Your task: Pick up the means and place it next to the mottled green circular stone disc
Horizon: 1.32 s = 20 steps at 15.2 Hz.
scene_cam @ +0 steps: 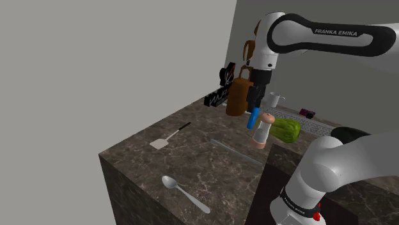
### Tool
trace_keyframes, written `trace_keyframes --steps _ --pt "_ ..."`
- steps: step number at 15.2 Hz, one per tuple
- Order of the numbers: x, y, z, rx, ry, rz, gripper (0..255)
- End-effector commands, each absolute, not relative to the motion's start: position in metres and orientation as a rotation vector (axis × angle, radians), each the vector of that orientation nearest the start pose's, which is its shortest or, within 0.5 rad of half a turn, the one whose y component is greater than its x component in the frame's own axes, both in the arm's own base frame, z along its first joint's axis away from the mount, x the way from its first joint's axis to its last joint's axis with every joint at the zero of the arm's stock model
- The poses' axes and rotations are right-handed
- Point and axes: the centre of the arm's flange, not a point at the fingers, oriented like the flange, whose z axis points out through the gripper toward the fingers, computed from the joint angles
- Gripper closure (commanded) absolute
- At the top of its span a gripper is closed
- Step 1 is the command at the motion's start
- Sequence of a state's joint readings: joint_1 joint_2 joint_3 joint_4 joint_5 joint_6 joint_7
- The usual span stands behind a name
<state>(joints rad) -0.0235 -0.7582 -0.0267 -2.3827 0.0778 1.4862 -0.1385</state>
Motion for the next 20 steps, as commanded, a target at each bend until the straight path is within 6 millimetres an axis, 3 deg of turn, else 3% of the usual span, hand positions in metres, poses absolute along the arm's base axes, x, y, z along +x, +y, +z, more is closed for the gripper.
trace_keyframes --steps 1,15,20 --pt "0.303 -0.008 0.563 -3.023 -0.148 0.196 0" --pt "0.316 0.030 0.388 -3.126 -0.282 -0.082 0" --pt "0.317 0.030 0.362 -3.126 -0.282 -0.082 0"
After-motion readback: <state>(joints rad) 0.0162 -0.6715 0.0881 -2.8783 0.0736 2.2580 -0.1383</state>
